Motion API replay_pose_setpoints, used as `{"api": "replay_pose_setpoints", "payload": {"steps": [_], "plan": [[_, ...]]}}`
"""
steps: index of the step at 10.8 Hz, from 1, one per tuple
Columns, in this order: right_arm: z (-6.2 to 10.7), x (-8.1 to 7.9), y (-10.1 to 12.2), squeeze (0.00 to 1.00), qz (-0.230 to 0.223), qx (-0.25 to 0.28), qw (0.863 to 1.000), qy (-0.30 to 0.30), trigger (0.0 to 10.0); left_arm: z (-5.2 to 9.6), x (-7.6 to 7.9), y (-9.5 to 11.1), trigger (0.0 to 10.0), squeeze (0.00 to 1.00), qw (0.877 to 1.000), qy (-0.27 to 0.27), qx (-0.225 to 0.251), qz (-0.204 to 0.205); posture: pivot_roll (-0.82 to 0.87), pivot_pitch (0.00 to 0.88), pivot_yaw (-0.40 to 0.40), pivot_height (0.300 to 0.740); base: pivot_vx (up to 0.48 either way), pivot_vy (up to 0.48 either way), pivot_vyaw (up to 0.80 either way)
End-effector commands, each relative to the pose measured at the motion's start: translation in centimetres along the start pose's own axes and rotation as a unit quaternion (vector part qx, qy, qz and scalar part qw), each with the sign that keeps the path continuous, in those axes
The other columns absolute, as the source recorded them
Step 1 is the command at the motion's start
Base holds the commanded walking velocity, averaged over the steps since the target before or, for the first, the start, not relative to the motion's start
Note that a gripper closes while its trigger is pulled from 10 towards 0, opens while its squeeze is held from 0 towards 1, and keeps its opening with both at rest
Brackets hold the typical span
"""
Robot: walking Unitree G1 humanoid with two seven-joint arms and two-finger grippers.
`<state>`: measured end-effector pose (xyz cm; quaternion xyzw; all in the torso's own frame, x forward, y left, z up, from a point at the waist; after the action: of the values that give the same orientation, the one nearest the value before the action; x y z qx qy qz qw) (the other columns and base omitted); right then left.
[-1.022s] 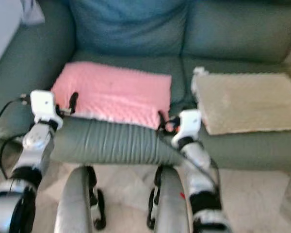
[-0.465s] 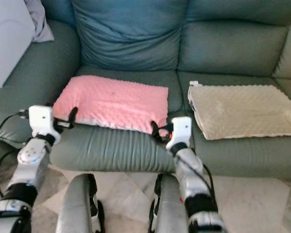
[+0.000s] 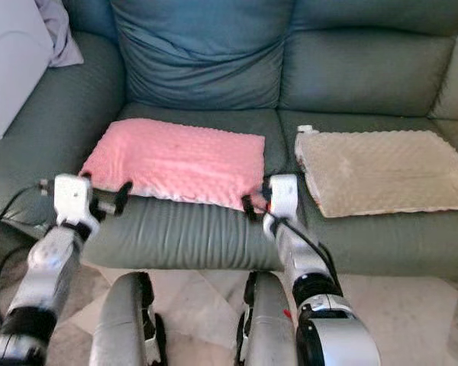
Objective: Move the pillow to the sofa
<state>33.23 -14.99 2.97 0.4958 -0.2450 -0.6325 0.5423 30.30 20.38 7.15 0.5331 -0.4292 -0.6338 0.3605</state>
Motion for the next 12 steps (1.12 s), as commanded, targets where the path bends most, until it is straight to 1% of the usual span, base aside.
{"api": "replay_pose_setpoints", "payload": {"steps": [1, 2, 3, 4, 6, 7, 9, 10, 11, 12], "plan": [[-0.1, 0.3, -0.3, 1.0, -0.002, -0.021, 1.0, -0.009, 10.0, 0.4, -0.3, 0.1, 10.0, 0.0, 1.0, -0.005, -0.004, -0.008, 0.01, 0.251, -0.014, 0.605, 0.0, 0.0, 0.0], [-0.2, 0.7, -0.2, 1.0, 0.002, -0.026, 0.999, -0.02, 10.0, 0.8, -0.5, 0.1, 10.0, 0.0, 1.0, -0.003, -0.008, -0.008, 0.02, 0.257, -0.015, 0.605, 0.0, 0.0, 0.0], [-0.2, 1.7, 0.6, 1.0, 0.013, -0.023, 0.999, -0.043, 10.0, 0.9, -0.6, 0.3, 10.0, 0.0, 1.0, -0.002, -0.012, -0.007, 0.02, 0.262, -0.015, 0.605, 0.0, 0.0, 0.0], [0.0, 2.9, 1.7, 1.0, 0.017, -0.007, 0.997, -0.074, 10.0, 0.9, -0.5, 0.5, 10.0, 0.0, 1.0, -0.004, -0.013, -0.007, 0.03, 0.263, -0.011, 0.605, 0.0, 0.0, 0.0], [0.4, 4.5, 3.5, 1.0, 0.004, 0.022, 0.994, -0.108, 10.0, 0.7, -0.5, 0.7, 10.0, 0.0, 1.0, -0.008, -0.015, -0.009, 0.02, 0.262, -0.004, 0.605, 0.0, 0.0, 0.0], [0.5, 4.8, 3.8, 1.0, -0.023, 0.03, 0.993, -0.111, 10.0, 0.7, -0.4, 0.6, 10.0, 0.0, 1.0, -0.012, -0.021, -0.012, 0.02, 0.256, -0.001, 0.605, 0.0, 0.0, 0.0], [0.0, 3.1, 2.8, 1.0, -0.036, 0.027, 0.997, -0.066, 10.0, 0.5, -0.5, 0.5, 10.0, 0.0, 0.999, -0.01, -0.027, -0.014, 0.02, 0.232, -0.006, 0.605, 0.0, 0.0, 0.0], [0.0, 1.8, 2.7, 1.0, -0.024, 0.061, 0.998, -0.025, 10.0, 0.1, -0.6, 0.8, 10.0, 0.0, 1.0, -0.005, -0.021, -0.011, 0.01, 0.209, -0.013, 0.605, 0.0, 0.0, 0.0], [0.2, 1.3, 2.6, 1.0, -0.011, 0.082, 0.997, -0.01, 10.0, -0.1, -0.6, 1.0, 10.0, 0.0, 1.0, -0.002, -0.017, -0.009, 0.01, 0.196, -0.015, 0.605, 0.0, 0.0, 0.0], [2.5, -0.7, 3.1, 1.0, 0.044, 0.194, 0.98, 0.01, 10.0, -0.7, -0.7, 1.5, 10.0, 0.0, 1.0, 0.006, -0.003, 0.001, -0.01, 0.161, -0.018, 0.605, 0.0, 0.0, 0.0]]}}
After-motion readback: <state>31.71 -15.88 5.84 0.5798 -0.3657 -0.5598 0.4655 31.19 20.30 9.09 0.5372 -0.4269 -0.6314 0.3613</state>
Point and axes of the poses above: a point about 5 cm out from each wrist's last joint towards the gripper, its own z axis pointing back from the gripper into the wrist, its own y axis along the axis of the wrist's last joint, x = y × z, the point moved 1 cm from there along -z, pointing out of the wrist towards the gripper, and after that the axes turned 15 degrees about -z, right-handed, at the moved point
